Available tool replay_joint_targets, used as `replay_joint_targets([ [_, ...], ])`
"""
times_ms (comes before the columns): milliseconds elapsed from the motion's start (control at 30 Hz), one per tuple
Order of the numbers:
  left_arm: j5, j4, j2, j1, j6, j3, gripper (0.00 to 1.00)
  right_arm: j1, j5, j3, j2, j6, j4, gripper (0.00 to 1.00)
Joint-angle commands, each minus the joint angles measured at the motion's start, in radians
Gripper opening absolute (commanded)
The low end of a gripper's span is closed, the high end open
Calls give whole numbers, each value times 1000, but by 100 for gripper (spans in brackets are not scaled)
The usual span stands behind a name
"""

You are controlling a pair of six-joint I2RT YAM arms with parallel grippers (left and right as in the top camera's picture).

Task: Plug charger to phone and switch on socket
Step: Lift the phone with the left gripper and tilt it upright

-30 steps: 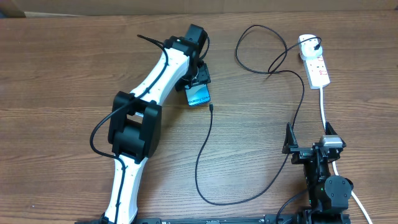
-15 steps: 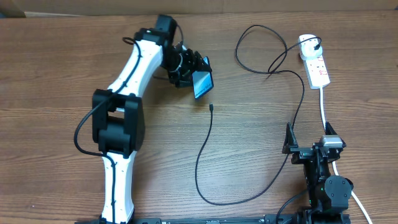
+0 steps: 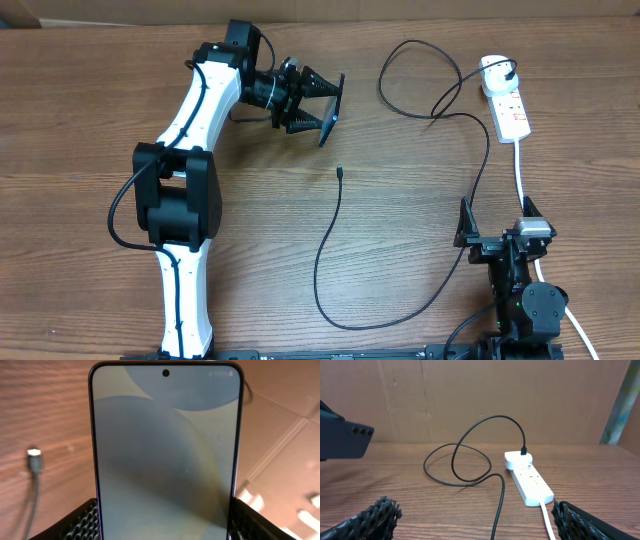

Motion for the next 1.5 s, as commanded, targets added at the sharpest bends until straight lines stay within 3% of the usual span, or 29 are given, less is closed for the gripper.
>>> replay_joint_targets([
  [0, 199, 8, 0, 10, -9, 32, 63, 3, 6, -10, -8, -1, 6, 100],
  [200, 272, 32, 0, 16, -64, 32, 64, 3, 6, -10, -8, -1, 6, 100],
  [367, 269, 68, 0, 18, -179, 32, 64, 3, 6, -10, -8, -1, 6, 100],
  [567, 254, 195, 0, 21, -381, 32, 65, 3, 7, -10, -8, -1, 6, 100],
  [733, 220, 249, 0, 21, -644, 32, 63, 3, 6, -10, -8, -1, 6, 100],
  [933, 181, 260, 0, 21, -805, 32, 63, 3, 6, -10, -8, -1, 6, 100],
  [1233, 140, 264, 0, 21, -829, 32, 64, 3, 7, -10, -8, -1, 6, 100],
  [1467, 179, 374, 0, 21, -820, 32, 61, 3, 6, -10, -8, -1, 6, 100],
])
